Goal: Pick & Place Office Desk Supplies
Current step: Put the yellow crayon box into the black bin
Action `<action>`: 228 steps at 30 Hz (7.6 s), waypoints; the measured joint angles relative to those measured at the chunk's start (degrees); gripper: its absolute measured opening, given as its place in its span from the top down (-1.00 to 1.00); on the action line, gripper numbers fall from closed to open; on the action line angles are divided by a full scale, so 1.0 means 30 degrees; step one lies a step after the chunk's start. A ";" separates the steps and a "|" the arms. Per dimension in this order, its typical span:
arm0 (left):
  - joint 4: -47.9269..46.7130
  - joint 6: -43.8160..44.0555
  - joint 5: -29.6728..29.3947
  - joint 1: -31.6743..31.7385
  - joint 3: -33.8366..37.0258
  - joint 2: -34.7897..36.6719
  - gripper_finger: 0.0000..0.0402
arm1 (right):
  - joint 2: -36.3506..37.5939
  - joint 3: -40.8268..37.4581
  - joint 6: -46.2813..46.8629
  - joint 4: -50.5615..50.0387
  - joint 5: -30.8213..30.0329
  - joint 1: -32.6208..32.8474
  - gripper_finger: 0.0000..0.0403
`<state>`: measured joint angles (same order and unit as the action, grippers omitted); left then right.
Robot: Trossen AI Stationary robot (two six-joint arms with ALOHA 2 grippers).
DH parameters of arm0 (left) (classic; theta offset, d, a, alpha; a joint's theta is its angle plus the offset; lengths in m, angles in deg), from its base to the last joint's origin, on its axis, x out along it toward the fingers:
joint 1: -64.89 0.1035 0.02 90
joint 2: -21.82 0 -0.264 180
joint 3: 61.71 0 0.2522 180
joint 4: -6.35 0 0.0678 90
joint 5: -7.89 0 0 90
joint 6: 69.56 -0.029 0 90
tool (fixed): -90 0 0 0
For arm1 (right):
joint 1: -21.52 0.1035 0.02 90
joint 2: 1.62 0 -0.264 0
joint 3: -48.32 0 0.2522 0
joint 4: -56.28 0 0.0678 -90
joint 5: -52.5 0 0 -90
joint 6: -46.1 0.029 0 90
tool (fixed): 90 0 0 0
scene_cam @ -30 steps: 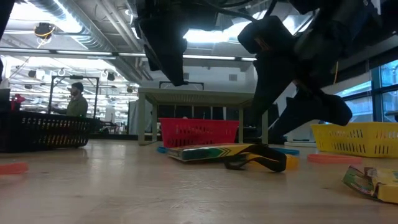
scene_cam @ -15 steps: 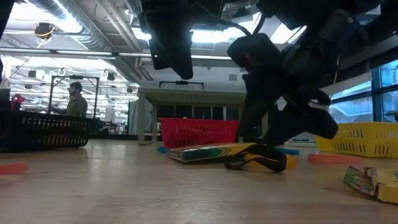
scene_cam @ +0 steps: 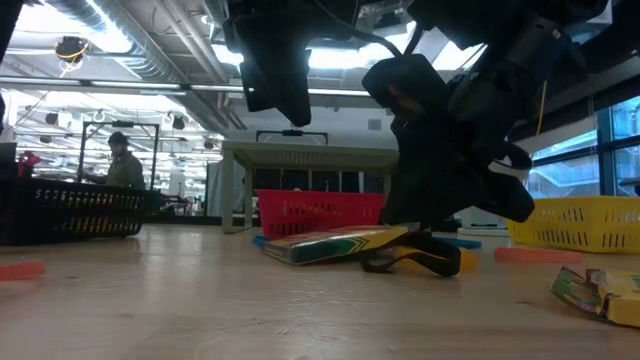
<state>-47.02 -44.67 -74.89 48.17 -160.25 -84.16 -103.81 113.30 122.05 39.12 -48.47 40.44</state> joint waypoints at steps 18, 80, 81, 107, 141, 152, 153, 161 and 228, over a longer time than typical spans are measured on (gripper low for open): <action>-0.1974 0.0258 -0.0025 0.0003 0.0000 0.0000 0.97 | 0.0468 0.0015 -0.0694 0.0374 0.0774 0.0210 0.99; 1.8433 -0.3244 1.0636 0.4378 -0.0007 0.0022 0.07 | 1.3238 0.1275 -0.1547 0.0297 -0.4648 0.8157 1.00; 1.8470 -0.3596 1.0806 0.4327 -0.0007 0.0022 0.07 | 1.3238 0.1430 -0.1836 0.0265 -0.4852 0.8140 1.00; 2.0522 -0.0335 1.4637 0.4706 -0.0007 0.0007 0.07 | 1.3282 0.2433 -0.2000 0.0245 -0.4651 0.8434 1.00; 2.2863 0.0295 1.4085 0.3565 0.0007 0.0000 0.87 | 1.3085 0.2433 -0.4112 0.1491 -0.2981 0.5186 1.00; 2.2555 0.3710 1.3519 0.3467 0.0000 0.0030 0.91 | 1.3085 0.2433 -0.5129 0.1623 -0.3871 0.5187 0.78; 2.2512 0.4455 1.3066 0.3438 0.0007 0.0100 0.91 | 1.3085 0.2433 -0.5479 0.1643 -0.4093 0.5184 0.71; 1.6317 0.5763 0.7827 0.2940 -0.0023 0.2625 0.91 | 1.3773 0.2427 -0.6472 0.1347 -0.6638 0.4773 0.14; -0.0882 2.5586 -0.6387 -0.2735 1.8389 1.7348 0.64 | 1.4987 0.2433 -0.7456 0.0430 -0.5824 0.4051 -0.01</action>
<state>-49.67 32.08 -94.06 39.97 -105.08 -32.11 -58.85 120.60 99.68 40.41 -65.94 52.59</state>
